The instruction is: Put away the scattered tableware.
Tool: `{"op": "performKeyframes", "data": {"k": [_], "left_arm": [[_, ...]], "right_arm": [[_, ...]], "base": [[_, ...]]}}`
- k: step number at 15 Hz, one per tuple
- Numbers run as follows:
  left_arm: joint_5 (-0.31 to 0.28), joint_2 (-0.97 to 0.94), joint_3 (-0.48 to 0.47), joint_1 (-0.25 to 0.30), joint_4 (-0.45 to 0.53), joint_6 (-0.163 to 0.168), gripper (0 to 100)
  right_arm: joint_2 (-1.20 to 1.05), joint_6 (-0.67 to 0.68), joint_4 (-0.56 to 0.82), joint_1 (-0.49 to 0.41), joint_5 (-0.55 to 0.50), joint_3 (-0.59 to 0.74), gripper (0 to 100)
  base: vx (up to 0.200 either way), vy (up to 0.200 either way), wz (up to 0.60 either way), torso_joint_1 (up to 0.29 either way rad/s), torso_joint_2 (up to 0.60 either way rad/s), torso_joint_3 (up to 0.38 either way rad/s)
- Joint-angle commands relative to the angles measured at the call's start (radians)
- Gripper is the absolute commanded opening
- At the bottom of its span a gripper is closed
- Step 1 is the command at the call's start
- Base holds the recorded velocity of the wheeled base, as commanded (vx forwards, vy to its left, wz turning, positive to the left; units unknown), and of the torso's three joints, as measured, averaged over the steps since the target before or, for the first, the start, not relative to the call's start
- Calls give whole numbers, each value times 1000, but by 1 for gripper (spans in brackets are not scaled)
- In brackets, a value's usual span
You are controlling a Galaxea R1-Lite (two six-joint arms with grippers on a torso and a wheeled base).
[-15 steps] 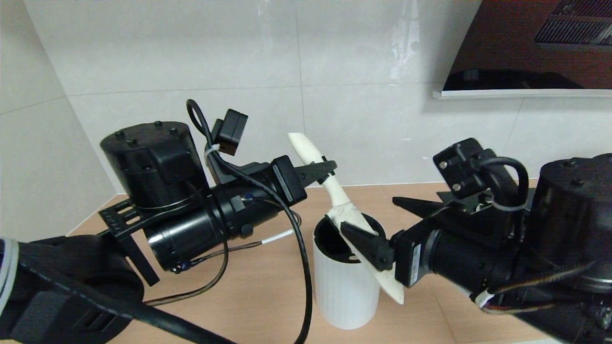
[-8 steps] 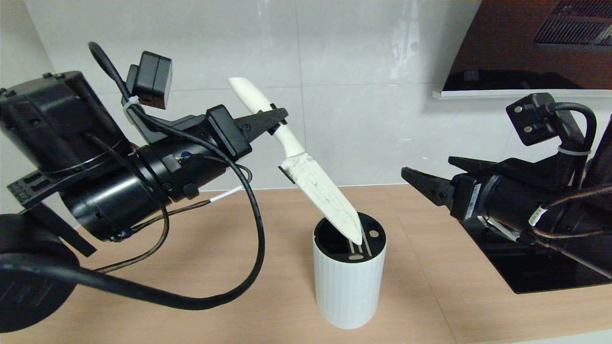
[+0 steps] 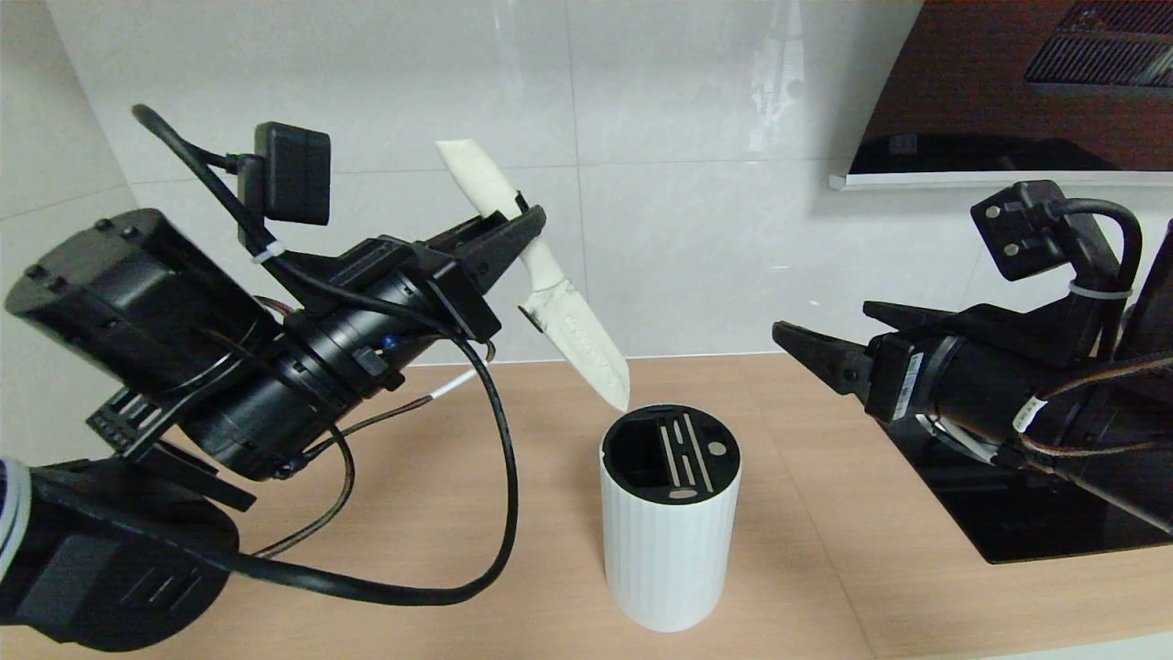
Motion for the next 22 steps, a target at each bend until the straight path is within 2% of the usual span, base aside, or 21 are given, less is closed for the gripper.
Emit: {"op": "performKeyframes", "data": {"k": [1, 2, 3, 4, 5, 6, 10, 15, 22], "left_arm": [[0, 34, 30, -5, -11, 82, 0], [4, 26, 31, -32, -11, 102, 0], [6, 22, 30, -54, -11, 102, 0], [11, 20, 25, -100, -11, 109, 0], [12, 20, 27, -115, -11, 117, 0], [31, 20, 39, -143, -11, 142, 0], [34, 20, 45, -149, -11, 151, 0], [35, 51, 71, -155, -11, 185, 0], [40, 107, 85, -158, -11, 189, 0]], "right_arm": [[4, 0, -1, 0, 0, 0, 100], [4, 0, -1, 0, -1, 0, 100], [4, 0, -1, 0, -1, 0, 100], [2, 0, -1, 2, -1, -1, 100], [2, -1, -1, 0, -3, -1, 100], [-2, -17, -1, 2, -5, 2, 100], [-1, -20, -2, 2, -20, 8, 100], [4, -20, -2, 3, -20, 9, 100], [5, -20, -1, 5, -18, 12, 100]], "base": [[0, 0, 0, 0, 0, 0], [0, 0, 0, 0, 0, 0], [0, 0, 0, 0, 0, 0], [0, 0, 0, 0, 0, 0], [0, 0, 0, 0, 0, 0], [0, 0, 0, 0, 0, 0], [0, 0, 0, 0, 0, 0], [0, 0, 0, 0, 0, 0], [0, 0, 0, 0, 0, 0]]}}
